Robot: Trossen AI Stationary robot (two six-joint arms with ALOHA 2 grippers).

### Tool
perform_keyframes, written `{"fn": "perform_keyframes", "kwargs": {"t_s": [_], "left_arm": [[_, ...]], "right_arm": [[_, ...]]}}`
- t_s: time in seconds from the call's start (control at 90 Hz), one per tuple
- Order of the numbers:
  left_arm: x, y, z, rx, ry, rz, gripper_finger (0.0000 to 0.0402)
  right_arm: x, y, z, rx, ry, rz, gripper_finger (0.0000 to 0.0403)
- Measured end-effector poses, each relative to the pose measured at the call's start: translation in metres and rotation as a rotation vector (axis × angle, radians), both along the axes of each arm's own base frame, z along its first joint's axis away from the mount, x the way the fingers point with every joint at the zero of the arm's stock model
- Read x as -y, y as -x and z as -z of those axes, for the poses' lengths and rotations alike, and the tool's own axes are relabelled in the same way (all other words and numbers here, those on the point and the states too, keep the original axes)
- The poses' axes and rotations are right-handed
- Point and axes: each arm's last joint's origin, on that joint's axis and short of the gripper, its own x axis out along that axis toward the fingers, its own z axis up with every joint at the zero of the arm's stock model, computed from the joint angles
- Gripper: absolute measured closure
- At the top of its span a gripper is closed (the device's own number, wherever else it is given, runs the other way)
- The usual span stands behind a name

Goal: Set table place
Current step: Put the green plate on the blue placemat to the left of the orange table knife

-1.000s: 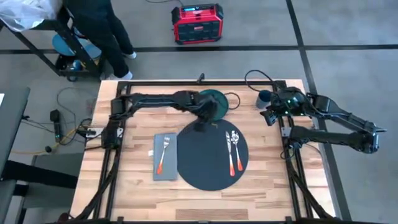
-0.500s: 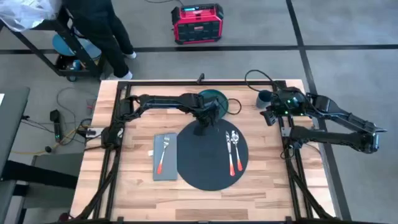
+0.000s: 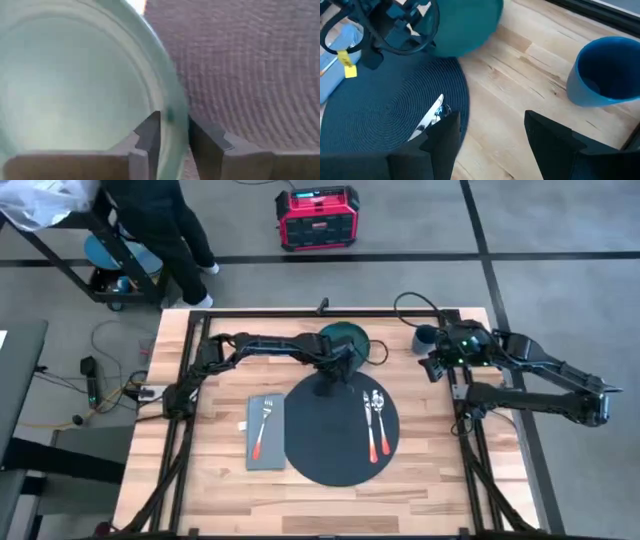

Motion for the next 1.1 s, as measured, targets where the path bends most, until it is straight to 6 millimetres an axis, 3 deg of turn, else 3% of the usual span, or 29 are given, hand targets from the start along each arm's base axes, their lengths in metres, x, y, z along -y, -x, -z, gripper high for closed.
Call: {"fn": "perform_keyframes", "kwargs": {"t_s": [0.078,0.3,0.644,0.822,1.1], "left_arm": [[-0.005,0.002,0.0,-0.007,0.009,-0.046,0.0392],[-0.008,0.005,-0.004,-0.034,-0.011,-0.093,0.04],[0.003,-0.001,-0.054,-0.033,0.006,-0.143,0.0401],[0.041,-0.001,-0.066,-0.09,0.064,-0.194,0.0401],[0.143,-0.005,-0.067,-0.092,0.172,-0.147,0.0401]], "right_arm": [[0.0,0.0,0.0,0.0,0.0,0.001,0.0194],[0.0,0.0,0.0,0.004,0.005,-0.002,0.0194],[0.0,0.0,0.0,-0.007,0.026,-0.024,0.0194],[0.0,0.0,0.0,-0.03,0.047,-0.053,0.0194],[0.005,0.006,0.001,-0.082,0.08,-0.063,0.0194]]}}
